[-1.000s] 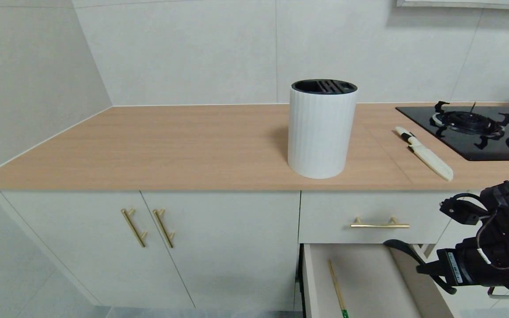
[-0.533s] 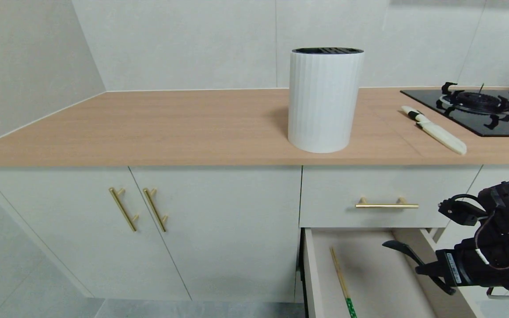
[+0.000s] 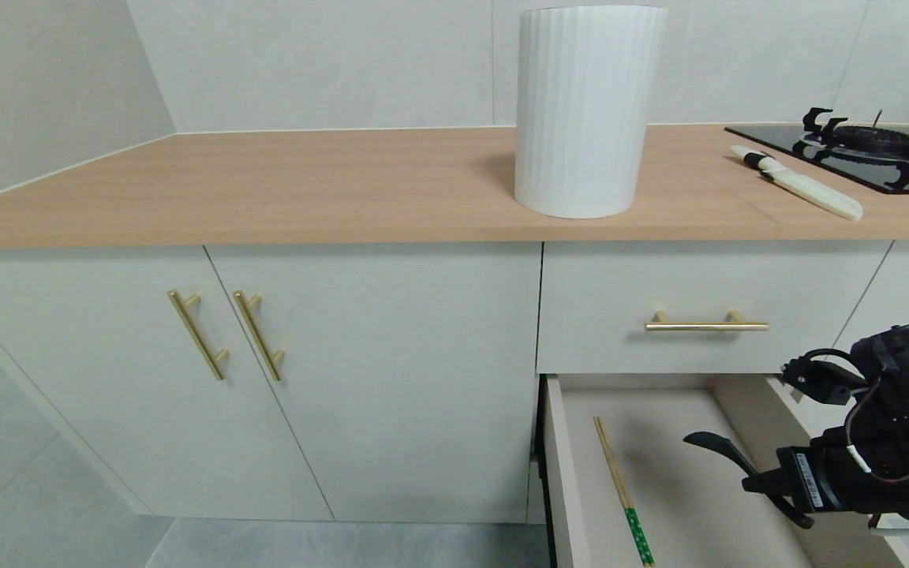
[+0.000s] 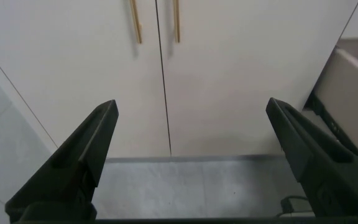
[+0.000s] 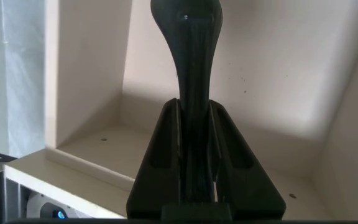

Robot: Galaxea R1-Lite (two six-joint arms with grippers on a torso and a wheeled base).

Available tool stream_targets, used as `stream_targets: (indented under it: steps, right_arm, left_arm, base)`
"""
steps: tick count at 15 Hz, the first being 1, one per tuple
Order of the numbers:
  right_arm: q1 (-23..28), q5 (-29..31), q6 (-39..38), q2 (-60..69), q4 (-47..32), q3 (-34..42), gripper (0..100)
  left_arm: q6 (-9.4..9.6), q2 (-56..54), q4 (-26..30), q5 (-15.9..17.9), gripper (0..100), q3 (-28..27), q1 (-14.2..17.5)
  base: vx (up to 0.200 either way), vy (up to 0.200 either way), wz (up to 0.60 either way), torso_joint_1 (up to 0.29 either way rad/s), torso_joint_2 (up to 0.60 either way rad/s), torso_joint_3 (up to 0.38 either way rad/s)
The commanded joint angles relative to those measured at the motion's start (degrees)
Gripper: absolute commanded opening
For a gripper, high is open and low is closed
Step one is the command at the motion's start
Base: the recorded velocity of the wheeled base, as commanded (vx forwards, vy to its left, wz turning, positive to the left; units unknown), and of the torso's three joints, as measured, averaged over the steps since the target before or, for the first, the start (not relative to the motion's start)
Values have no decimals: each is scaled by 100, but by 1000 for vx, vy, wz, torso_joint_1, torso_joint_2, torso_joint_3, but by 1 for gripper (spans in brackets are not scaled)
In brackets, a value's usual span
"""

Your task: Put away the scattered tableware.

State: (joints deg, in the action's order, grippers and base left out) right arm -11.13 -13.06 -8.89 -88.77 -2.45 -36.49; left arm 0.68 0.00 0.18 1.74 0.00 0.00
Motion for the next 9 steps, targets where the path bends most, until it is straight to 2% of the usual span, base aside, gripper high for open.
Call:
stream_targets:
  steps: [1, 9]
  right_arm:
    - [-3, -4, 1, -26, -1, 1, 0]
    - [-100, 102, 36, -211, 166, 10, 0]
  left_arm:
    - [2, 0, -1, 1, 100, 0, 0]
    - [2, 0, -1, 1, 100, 0, 0]
  base:
    - [0, 0, 0, -32, 105, 46]
    - [0, 0, 0, -4, 11, 10]
